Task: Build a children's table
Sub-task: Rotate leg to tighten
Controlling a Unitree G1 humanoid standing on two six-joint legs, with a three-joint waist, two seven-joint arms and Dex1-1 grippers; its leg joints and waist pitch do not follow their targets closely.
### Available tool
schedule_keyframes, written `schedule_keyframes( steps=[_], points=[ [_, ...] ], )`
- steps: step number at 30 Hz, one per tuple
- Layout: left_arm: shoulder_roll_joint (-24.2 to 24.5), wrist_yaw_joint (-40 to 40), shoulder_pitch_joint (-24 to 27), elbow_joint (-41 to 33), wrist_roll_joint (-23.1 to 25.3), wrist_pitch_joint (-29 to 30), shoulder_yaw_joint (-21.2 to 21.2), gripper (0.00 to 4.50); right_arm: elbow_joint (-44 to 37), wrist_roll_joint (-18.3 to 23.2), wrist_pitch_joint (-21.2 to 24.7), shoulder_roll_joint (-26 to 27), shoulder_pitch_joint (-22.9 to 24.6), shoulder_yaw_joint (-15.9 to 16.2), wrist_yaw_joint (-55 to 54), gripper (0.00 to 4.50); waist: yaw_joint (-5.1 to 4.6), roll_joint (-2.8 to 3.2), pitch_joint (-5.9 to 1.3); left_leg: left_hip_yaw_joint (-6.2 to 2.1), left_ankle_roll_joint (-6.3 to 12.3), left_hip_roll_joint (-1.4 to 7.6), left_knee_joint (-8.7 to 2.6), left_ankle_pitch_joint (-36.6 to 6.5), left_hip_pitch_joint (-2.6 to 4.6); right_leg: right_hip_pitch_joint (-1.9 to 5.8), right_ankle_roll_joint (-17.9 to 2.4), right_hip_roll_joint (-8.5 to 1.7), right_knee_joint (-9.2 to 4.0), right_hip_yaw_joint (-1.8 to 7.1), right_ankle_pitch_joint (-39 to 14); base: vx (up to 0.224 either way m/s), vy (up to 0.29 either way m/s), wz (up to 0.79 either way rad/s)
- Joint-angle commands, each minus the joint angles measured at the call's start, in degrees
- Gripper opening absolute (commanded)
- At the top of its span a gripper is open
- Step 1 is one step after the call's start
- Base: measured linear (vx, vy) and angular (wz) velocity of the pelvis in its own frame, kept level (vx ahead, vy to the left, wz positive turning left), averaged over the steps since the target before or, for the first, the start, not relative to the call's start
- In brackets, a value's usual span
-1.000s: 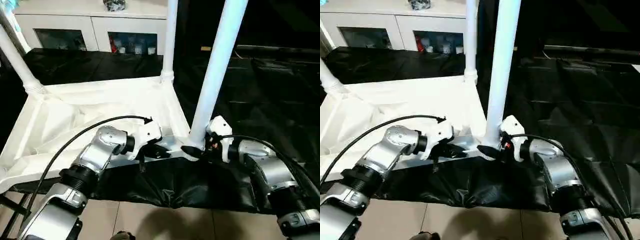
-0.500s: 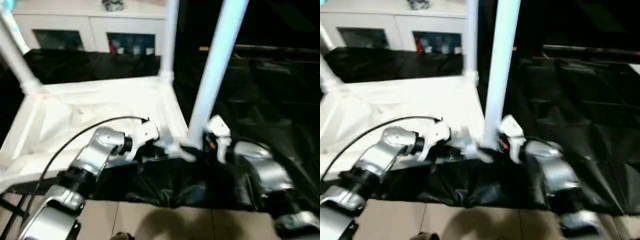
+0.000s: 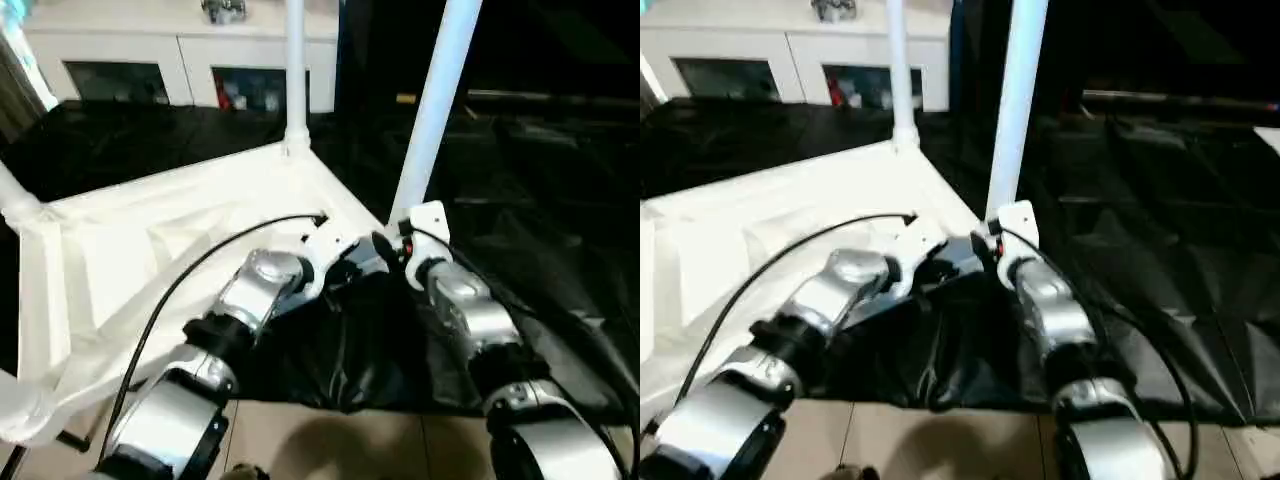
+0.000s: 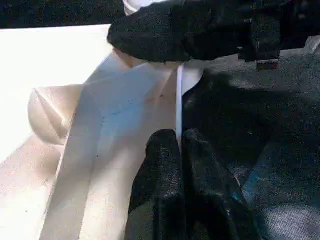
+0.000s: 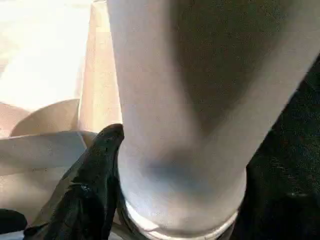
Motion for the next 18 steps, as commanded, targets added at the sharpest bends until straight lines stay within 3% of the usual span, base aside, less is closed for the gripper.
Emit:
schedule_keyframes(
  steps=[1, 3, 5, 7, 11, 18],
  points=[
    [0.09, 0.2, -0.75, -1.59, -0.38, -4.2, 0.83, 0.0, 0.82, 1.03, 0.57, 1.72, 0.81, 1.61, 3.54, 3.62, 0.06, -0.74, -4.11, -0.33, 0.77, 0.2, -3.71, -19.28, 1.92, 2.01, -9.42, -1.26, -4.45, 0.09, -15.75, 0.0, 0.0, 0.0],
    [0.6, -1.49, -0.35, -1.99, -0.57, -4.76, 0.23, 0.0, 0.99, 0.07, 0.06, 0.98, 0.61, 2.22, 3.47, 3.62, -0.06, -0.72, -4.13, -0.37, 0.8, 0.23, -3.75, -18.39, 1.81, 2.13, -9.64, -1.31, -4.33, 0.04, -14.94, 0.0, 0.0, 0.0],
    [1.46, -3.86, 0.23, -2.76, -0.76, -5.88, -0.46, 0.0, 0.84, -0.91, -0.74, -0.31, 0.56, 2.89, 4.47, 3.92, -0.12, -0.72, -4.11, -0.25, 0.81, 0.27, -3.64, -18.72, 2.0, 2.0, -10.04, -1.3, -4.37, 0.1, -15.28, 0.0, 0.0, 0.0],
    [2.52, -6.35, 0.8, -3.66, -0.85, -6.57, -1.09, 0.0, 0.05, -0.69, -1.12, -1.73, 0.72, 3.22, 7.34, 3.92, -0.07, -0.37, -4.15, -0.32, 0.77, 0.31, -3.67, -19.04, 2.08, 2.05, -10.21, -1.32, -4.38, 0.1, -15.26, 0.0, 0.0, 0.0],
    [4.26, -10.36, 1.85, -5.24, -1.22, -7.16, -1.83, 0.0, -2.6, -0.32, -1.29, -4.22, 1.95, 4.23, 13.45, 3.92, 0.05, -0.36, -4.12, -0.24, 1.19, 0.42, -3.65, -18.71, 2.03, 2.21, -10.9, -1.16, -4.19, 0.11, -13.39, 0.0, 0.0, 0.0],
    [8.12, -20.29, 4.79, -10.15, -3.44, -8.41, -2.87, 0.0, -14.45, 3.22, 0.51, -12.32, 8.1, 8.81, 33.74, 3.92, 0.53, -0.5, -3.86, -0.23, 1.39, 0.69, -3.84, -20.74, 2.24, 2.24, -10.65, -1.08, -4.36, 0.17, -15.35, 0.0, 0.0, 0.0]
  ],
)
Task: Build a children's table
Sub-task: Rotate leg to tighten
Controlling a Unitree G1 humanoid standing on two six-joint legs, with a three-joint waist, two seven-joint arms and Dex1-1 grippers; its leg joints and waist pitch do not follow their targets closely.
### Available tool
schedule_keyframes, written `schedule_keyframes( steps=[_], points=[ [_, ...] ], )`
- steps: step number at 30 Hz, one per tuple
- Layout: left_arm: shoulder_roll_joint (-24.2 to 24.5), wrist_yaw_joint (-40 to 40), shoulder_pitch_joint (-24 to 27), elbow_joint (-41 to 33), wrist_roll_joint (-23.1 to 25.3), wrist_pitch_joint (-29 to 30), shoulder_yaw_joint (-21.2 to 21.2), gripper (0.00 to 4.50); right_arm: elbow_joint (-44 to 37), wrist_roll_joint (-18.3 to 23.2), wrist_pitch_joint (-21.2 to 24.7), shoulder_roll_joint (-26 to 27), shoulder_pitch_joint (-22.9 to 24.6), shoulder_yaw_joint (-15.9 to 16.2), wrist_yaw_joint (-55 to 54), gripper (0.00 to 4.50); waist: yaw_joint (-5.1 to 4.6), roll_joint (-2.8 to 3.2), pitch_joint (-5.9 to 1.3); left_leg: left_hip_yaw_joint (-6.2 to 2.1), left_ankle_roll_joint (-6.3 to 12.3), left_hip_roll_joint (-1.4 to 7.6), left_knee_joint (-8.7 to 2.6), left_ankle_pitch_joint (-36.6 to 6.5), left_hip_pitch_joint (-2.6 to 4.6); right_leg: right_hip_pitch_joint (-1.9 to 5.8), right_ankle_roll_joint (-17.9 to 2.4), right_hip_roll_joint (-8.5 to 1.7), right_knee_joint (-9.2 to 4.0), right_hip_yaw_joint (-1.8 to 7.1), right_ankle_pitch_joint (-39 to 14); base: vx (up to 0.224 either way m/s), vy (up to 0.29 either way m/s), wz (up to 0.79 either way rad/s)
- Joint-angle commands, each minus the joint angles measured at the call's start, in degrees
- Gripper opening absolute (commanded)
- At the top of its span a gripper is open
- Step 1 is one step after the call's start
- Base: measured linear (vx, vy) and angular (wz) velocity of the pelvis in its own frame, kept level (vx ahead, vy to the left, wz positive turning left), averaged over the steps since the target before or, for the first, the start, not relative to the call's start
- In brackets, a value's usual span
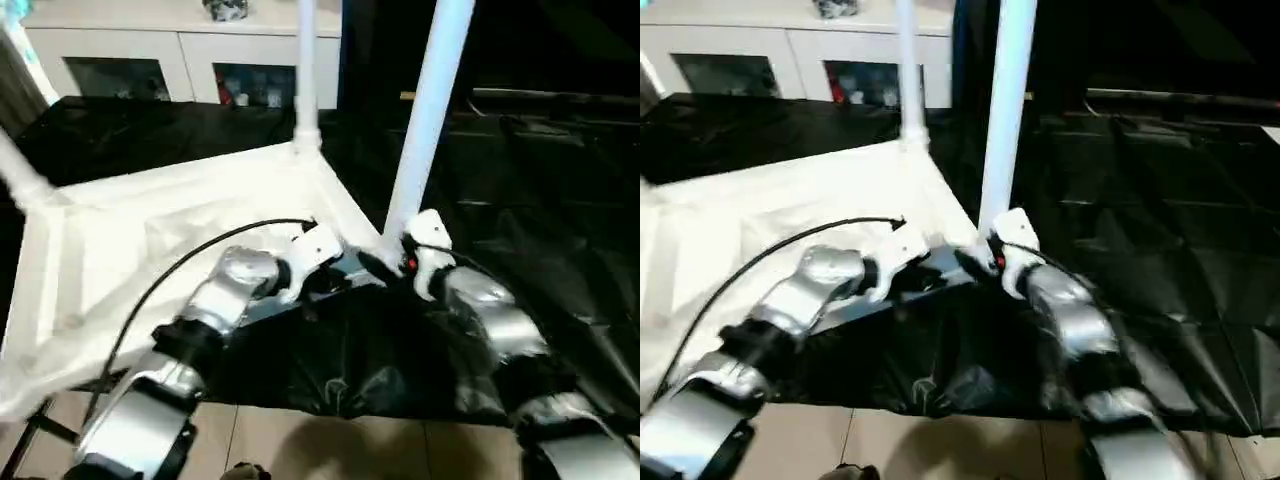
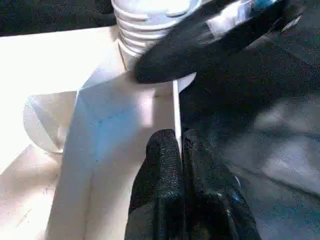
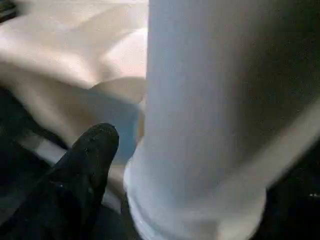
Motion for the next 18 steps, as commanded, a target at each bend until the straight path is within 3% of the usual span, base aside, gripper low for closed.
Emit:
schedule_keyframes(
  steps=[1, 9, 18],
  points=[
    [-0.29, -3.12, 0.07, -3.04, -2.08, -2.44, -0.53, 0.0, -3.87, 1.41, 1.17, -1.38, 1.22, 2.16, 6.2, 3.92, 0.07, -0.63, -3.86, -0.27, 1.51, 0.66, -3.77, -20.79, 2.17, 2.18, -10.36, -1.13, -4.33, 0.24, -16.01, 0.0, 0.0, 0.0],
    [2.78, -11.17, 2.48, -7.67, -3.88, -0.46, -2.04, 0.0, -13.95, 4.34, 5.43, -6.73, 5.37, 5.02, 17.32, 3.92, 0.36, -0.62, -3.67, -0.31, 0.9, 0.8, -3.92, -22.34, 2.33, 1.62, -9.58, -1.25, -4.6, 0.37, -20.32, 0.0, 0.0, 0.0],
    [3.94, -13.82, 3.52, -9.43, -3.64, 0.95, -2.72, 0.0, -16.99, 4.33, 7.69, -7.57, 6.51, 6.34, 19.43, 3.2, 0.57, -0.82, -3.87, -0.29, 0.56, 0.76, -3.8, -20.59, 2.28, 1.79, -10.16, -1.24, -4.2, 0.46, -17.07, 0.0, 0.0, 0.0]
  ],
)
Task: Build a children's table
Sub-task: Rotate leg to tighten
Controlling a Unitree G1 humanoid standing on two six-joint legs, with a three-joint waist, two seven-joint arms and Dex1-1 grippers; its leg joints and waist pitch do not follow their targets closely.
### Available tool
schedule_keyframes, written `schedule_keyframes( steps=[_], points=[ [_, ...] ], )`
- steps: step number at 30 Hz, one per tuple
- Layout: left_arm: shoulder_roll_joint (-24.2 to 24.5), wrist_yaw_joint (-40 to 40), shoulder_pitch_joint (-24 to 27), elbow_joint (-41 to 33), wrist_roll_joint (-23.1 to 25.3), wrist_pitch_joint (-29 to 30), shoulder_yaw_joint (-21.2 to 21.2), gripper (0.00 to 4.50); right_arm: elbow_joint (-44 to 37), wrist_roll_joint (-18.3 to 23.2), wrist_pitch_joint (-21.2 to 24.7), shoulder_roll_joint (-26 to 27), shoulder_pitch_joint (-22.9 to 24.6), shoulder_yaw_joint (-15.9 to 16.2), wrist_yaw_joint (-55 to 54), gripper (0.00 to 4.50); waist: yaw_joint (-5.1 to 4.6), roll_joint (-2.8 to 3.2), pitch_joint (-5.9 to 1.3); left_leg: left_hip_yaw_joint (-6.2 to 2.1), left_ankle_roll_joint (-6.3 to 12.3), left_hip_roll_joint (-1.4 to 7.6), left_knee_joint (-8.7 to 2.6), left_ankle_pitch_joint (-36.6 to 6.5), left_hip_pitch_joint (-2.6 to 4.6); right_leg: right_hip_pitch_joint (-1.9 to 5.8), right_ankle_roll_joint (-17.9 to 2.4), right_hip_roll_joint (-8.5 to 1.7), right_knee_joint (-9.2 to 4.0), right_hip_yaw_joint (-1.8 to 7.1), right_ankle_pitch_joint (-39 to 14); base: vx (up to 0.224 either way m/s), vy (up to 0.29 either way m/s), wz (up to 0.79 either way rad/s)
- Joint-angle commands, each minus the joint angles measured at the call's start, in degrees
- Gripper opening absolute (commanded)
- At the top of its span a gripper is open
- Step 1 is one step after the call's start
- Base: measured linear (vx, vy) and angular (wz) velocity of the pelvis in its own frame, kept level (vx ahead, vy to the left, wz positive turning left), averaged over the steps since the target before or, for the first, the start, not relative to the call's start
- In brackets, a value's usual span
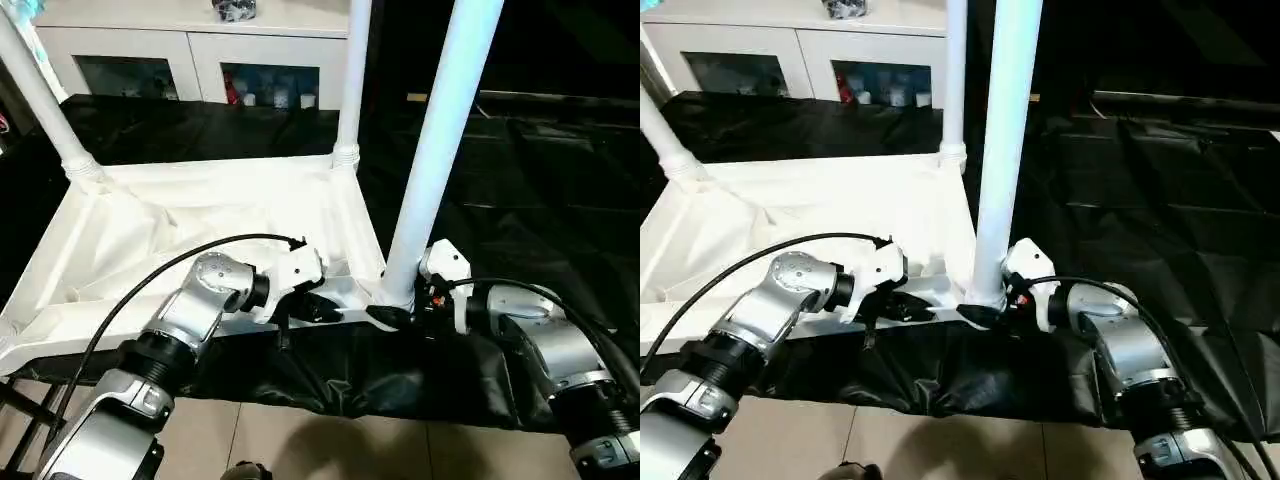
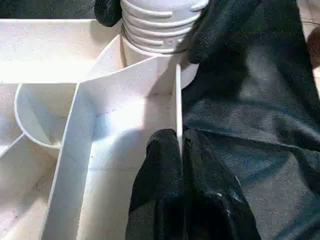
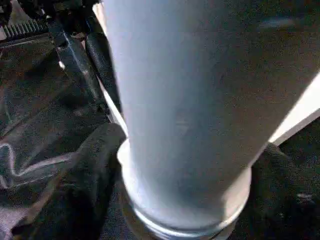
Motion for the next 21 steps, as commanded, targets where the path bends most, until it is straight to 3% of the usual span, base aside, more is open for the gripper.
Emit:
schedule_keyframes(
  steps=[1, 7, 10, 14, 17, 21],
  points=[
    [-1.01, -1.08, -0.45, -2.15, -1.02, 0.1, -1.34, 0.0, -2.93, 0.73, 0.87, 0.74, 0.26, 2.37, 2.38, 3.14, -0.12, -0.77, -3.92, -0.27, 0.77, 0.74, -3.76, -20.06, 2.31, 1.87, -10.6, -1.26, -4.15, 0.39, -16.47, 0.0, 0.0, 0.0],
    [-1.63, 0.78, -0.29, -2.15, -0.72, 1.15, -0.89, 0.0, -3.46, 1.5, 2.58, 1.35, 0.91, 2.43, 2.21, 2.79, 0.13, -0.93, -3.92, -0.15, 1.05, 0.76, -3.62, -19.23, 2.33, 1.8, -10.6, -1.26, -4.1, 0.42, -16.27, 0.0, 0.0, 0.0],
    [-4.4, 9.46, -2.43, 1.87, 1.7, 2.66, 0.71, 0.0, 0.38, -0.72, 1.56, 5.22, -0.12, 1.21, -5.57, 2.77, 0.12, -1.11, -3.76, -0.12, 0.67, 0.69, -3.63, -19.64, 2.32, 1.6, -10.13, -1.31, -4.25, 0.45, -18.15, 0.0, 0.0, 0.0],
    [-8.0, 20.34, -5.51, 6.99, 3.55, 4.04, 2.91, 0.0, 8.01, -4.2, 1.03, 11.12, -3.3, -0.91, -19.2, 2.76, -0.74, -1.16, -3.51, -0.42, -1.98, 0.2, -3.67, -23.8, 2.76, 1.0, -8.03, -1.42, -5.06, 0.19, -26.61, -0.017, 0.001, -0.01],
    [-10.63, 26.73, -7.58, 9.71, 3.81, 5.0, 4.42, 0.0, 13.77, -4.67, 0.94, 15.91, -6.09, -3.11, -28.91, 2.75, -1.71, -1.21, -3.42, -0.86, -2.19, 0.04, -3.82, -25.69, 2.6, 1.03, -6.28, -1.48, -5.74, -0.12, -30.65, 0.0, 0.0, 0.0],
    [-13.76, 31.89, -9.46, 11.72, 4.38, 4.76, 5.05, 0.0, 21.11, -4.96, -2.0, 21.93, -10.4, -6.15, -39.32, 2.75, -2.3, -1.24, -3.54, -0.99, -2.07, 0.09, -4.01, -26.59, 2.59, 1.04, -6.52, -1.36, -5.87, -0.31, -28.84, 0.0, 0.0, 0.0]
  ],
)
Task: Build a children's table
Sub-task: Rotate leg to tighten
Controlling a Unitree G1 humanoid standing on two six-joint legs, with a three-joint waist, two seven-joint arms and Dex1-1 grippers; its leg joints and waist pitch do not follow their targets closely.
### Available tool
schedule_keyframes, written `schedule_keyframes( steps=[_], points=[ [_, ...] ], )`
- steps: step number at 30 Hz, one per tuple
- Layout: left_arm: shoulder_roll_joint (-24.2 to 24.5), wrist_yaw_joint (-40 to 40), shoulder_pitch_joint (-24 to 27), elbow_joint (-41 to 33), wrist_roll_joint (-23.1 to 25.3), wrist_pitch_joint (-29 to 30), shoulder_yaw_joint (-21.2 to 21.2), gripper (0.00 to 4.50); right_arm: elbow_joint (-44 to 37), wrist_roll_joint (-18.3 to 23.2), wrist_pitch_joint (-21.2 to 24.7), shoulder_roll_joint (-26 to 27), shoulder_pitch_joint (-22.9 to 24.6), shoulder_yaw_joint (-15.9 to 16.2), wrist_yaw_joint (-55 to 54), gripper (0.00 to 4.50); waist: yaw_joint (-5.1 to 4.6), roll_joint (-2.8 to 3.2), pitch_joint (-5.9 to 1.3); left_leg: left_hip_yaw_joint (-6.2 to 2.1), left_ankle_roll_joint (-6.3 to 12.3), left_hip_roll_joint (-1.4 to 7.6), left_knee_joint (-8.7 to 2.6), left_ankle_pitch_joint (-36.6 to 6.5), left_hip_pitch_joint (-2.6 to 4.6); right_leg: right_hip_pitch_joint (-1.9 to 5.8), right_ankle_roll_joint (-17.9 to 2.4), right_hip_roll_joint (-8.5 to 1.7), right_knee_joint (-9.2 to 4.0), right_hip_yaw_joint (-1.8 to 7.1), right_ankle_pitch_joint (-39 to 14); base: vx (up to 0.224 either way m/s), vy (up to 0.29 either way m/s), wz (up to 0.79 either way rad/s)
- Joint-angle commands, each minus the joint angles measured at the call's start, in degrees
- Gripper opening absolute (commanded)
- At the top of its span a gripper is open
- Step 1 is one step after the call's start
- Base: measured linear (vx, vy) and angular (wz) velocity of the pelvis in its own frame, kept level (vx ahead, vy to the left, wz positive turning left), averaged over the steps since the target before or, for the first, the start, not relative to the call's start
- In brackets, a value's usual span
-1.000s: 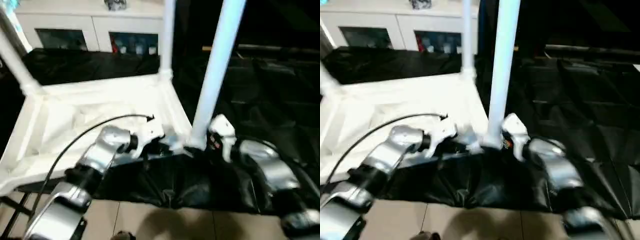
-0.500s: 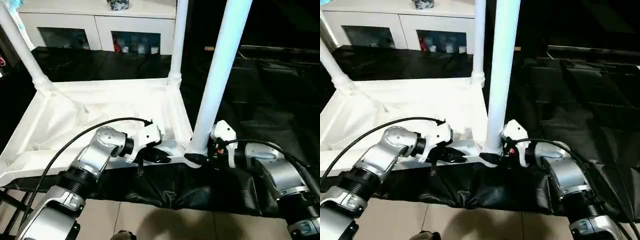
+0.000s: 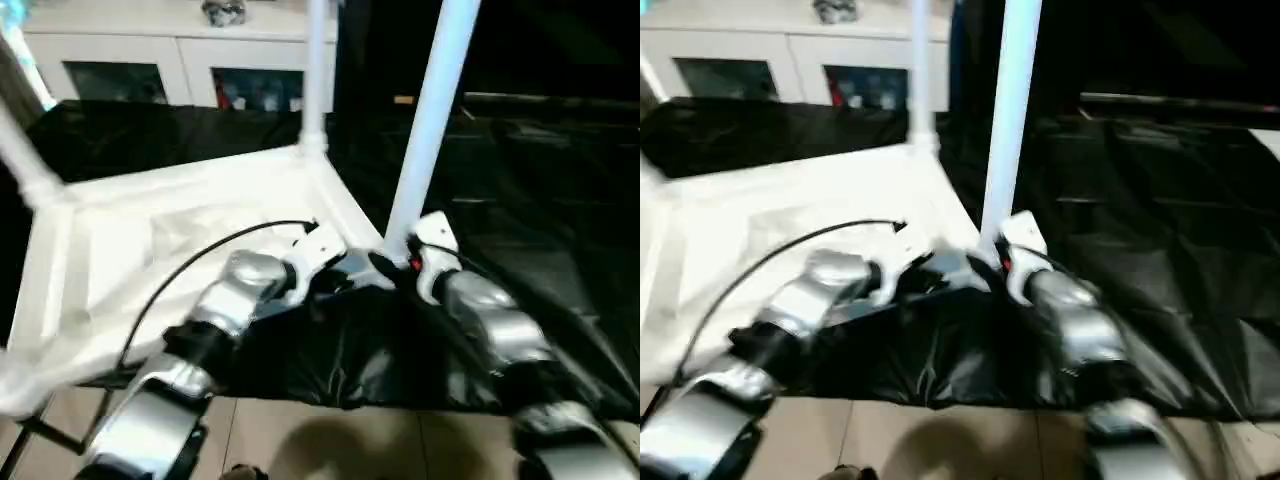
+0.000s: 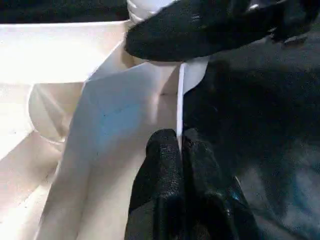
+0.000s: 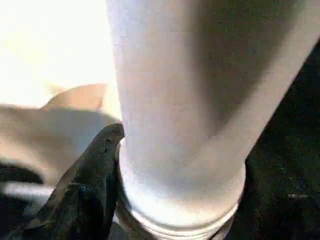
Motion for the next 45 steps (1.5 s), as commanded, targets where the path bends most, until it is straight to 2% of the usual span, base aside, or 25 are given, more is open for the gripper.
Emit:
schedule_keyframes(
  steps=[1, 3, 4, 8, 9, 14, 17, 21, 22, 25, 28, 30, 32, 34, 38, 44, 45],
  points=[
    [-2.27, 5.79, -2.64, -0.1, 0.01, -0.76, 1.52, 0.0, 2.23, 0.17, -0.65, 4.14, -0.26, 2.71, 0.4, 2.75, -0.25, -0.88, -3.73, -0.89, -1.76, 0.24, -4.15, -26.17, 2.4, 1.13, -7.05, -1.34, -5.25, -0.25, -26.93, 0.0, 0.0, 0.0],
    [-2.51, 5.68, -2.77, 0.18, 0.16, -1.28, 1.43, 0.0, 3.03, 0.55, -1.22, 4.71, -0.73, 2.09, 0.98, 2.75, -0.18, -0.81, -3.84, -0.76, -1.06, 0.33, -4.19, -25.07, 2.34, 1.28, -7.84, -1.21, -4.99, -0.15, -23.44, 0.0, 0.0, 0.0],
    [-2.62, 4.97, -2.7, 0.16, 0.18, -2.12, 1.15, 0.0, 3.7, 1.13, -1.57, 5.28, -1.32, 1.35, 1.65, 3.31, -0.15, -0.82, -3.89, -0.65, -0.68, 0.37, -4.21, -24.33, 2.27, 1.38, -8.41, -1.18, -4.85, -0.11, -21.54, 0.0, 0.0, 0.0],
    [-1.72, 1.56, -1.44, -1.51, -0.25, -3.41, 0.28, 0.0, 3.33, 0.63, -2.58, 4.3, -1.76, 2.19, 4.25, 3.51, -0.03, -0.96, -3.91, -0.43, 0.21, 0.35, -4.09, -23.04, 2.17, 1.55, -9.06, -1.3, -4.72, 0.02, -20.14, 0.0, 0.0, 0.0],
    [-1.33, 0.74, -1.12, -1.82, -0.32, -3.89, 0.0, 0.0, 3.49, 0.27, -3.25, 3.86, -1.83, 2.64, 4.81, 3.72, 0.01, -1.11, -3.94, -0.37, 0.39, 0.37, -4.06, -22.3, 2.11, 1.62, -9.21, -1.36, -4.65, 0.03, -19.73, 0.0, 0.0, 0.0],
    [2.21, -6.67, 1.69, -5.27, -0.99, -5.35, -1.48, 0.0, 0.78, -0.03, -5.42, -0.66, -0.46, 3.79, 12.67, 3.72, 0.01, -0.95, -3.93, -0.37, 0.92, 0.46, -4.04, -21.04, 1.79, 1.9, -9.3, -1.43, -4.5, 0.0, -19.74, 0.0, 0.0, 0.0],
    [4.02, -10.51, 2.86, -6.88, -1.59, -5.91, -2.26, 0.0, -0.99, 0.63, -5.44, -2.7, 0.4, 4.23, 17.14, 3.72, 0.06, -0.86, -4.08, -0.23, 1.31, 0.59, -3.85, -20.08, 1.95, 1.89, -10.37, -1.33, -4.29, 0.13, -17.04, 0.0, 0.0, 0.0],
    [6.03, -15.99, 4.32, -9.2, -2.93, -7.0, -3.12, 0.0, -3.83, 1.85, -5.39, -5.41, 1.85, 5.04, 23.82, 3.72, 0.3, -0.45, -4.19, -0.13, 1.91, 0.68, -3.82, -18.78, 2.05, 2.08, -11.87, -1.2, -3.87, 0.11, -13.77, 0.0, 0.0, 0.0],
    [6.7, -17.56, 4.66, -9.81, -3.2, -7.25, -3.47, 0.0, -5.1, 2.3, -5.15, -6.34, 2.44, 5.56, 26.08, 3.72, 0.33, -0.55, -4.19, -0.12, 2.06, 0.7, -3.83, -18.52, 2.02, 2.13, -12.0, -1.1, -3.76, 0.08, -13.08, 0.0, 0.0, 0.0],
    [8.35, -20.8, 5.26, -11.15, -3.5, -7.47, -3.89, 0.0, -9.29, 3.69, -4.03, -8.93, 4.39, 7.06, 32.5, 3.72, 0.87, -0.37, -4.23, -0.03, 2.66, 0.9, -3.8, -17.79, 2.18, 2.16, -12.47, -0.98, -3.54, 0.09, -11.25, 0.0, 0.0, 0.0],
    [9.25, -22.42, 5.29, -11.63, -3.62, -7.38, -3.75, 0.0, -12.4, 4.38, -2.52, -10.93, 6.17, 8.52, 37.04, 3.72, 1.38, -0.41, -4.09, 0.09, 2.03, 0.95, -3.89, -18.93, 2.43, 2.02, -12.48, -0.91, -3.63, 0.11, -12.82, 0.0, 0.0, 0.0],
    [10.01, -23.98, 5.34, -12.07, -4.04, -7.18, -3.92, 0.0, -14.47, 4.87, -1.4, -12.14, 7.34, 9.53, 39.86, 3.4, 1.68, -0.44, -4.07, 0.1, 1.69, 0.99, -3.89, -19.3, 2.5, 1.95, -12.18, -1.06, -3.68, 0.18, -13.83, 0.0, 0.0, 0.0],
    [10.64, -25.57, 5.51, -12.63, -4.56, -6.81, -4.12, 0.0, -16.07, 5.29, -0.45, -12.87, 8.09, 10.11, 41.4, 3.36, 1.84, -0.44, -4.0, 0.05, 1.35, 0.95, -3.98, -20.04, 2.46, 1.91, -11.71, -1.13, -3.81, 0.2, -15.35, 0.0, 0.0, 0.0],
    [11.36, -28.23, 5.93, -13.69, -5.19, -6.2, -4.52, 0.0, -18.02, 5.63, 0.99, -13.8, 8.83, 10.89, 43.07, 3.09, 2.1, -0.32, -3.95, -0.08, 0.72, 1.01, -4.13, -20.72, 2.53, 1.82, -11.19, -1.18, -3.88, 0.21, -16.83, 0.0, 0.0, 0.0],
    [12.05, -30.32, 6.43, -14.69, -5.45, -5.07, -5.24, 0.0, -18.82, 5.3, 1.28, -14.39, 9.23, 11.77, 44.23, 2.84, 2.26, -0.37, -3.94, -0.1, 0.12, 0.99, -4.12, -21.68, 2.62, 1.6, -10.59, -1.24, -4.01, 0.33, -18.05, 0.0, 0.0, 0.0],
    [11.94, -29.3, 6.26, -14.0, -4.96, -5.1, -4.96, 0.0, -20.27, 4.81, 2.63, -14.97, 9.81, 12.98, 45.51, 2.74, 2.36, -0.51, -4.02, -0.09, 0.2, 0.91, -4.06, -20.64, 2.56, 1.7, -10.9, -1.18, -3.8, 0.33, -16.49, 0.0, 0.0, 0.0],
    [11.17, -26.63, 5.74, -13.02, -4.49, -5.07, -4.11, 0.0, -19.79, 4.69, 2.63, -14.18, 9.67, 12.53, 44.18, 2.74, 2.36, -0.57, -4.07, -0.1, 0.26, 0.9, -4.04, -20.33, 2.5, 1.75, -10.91, -1.21, -3.73, 0.32, -16.25, 0.0, 0.0, 0.0]
  ],
)
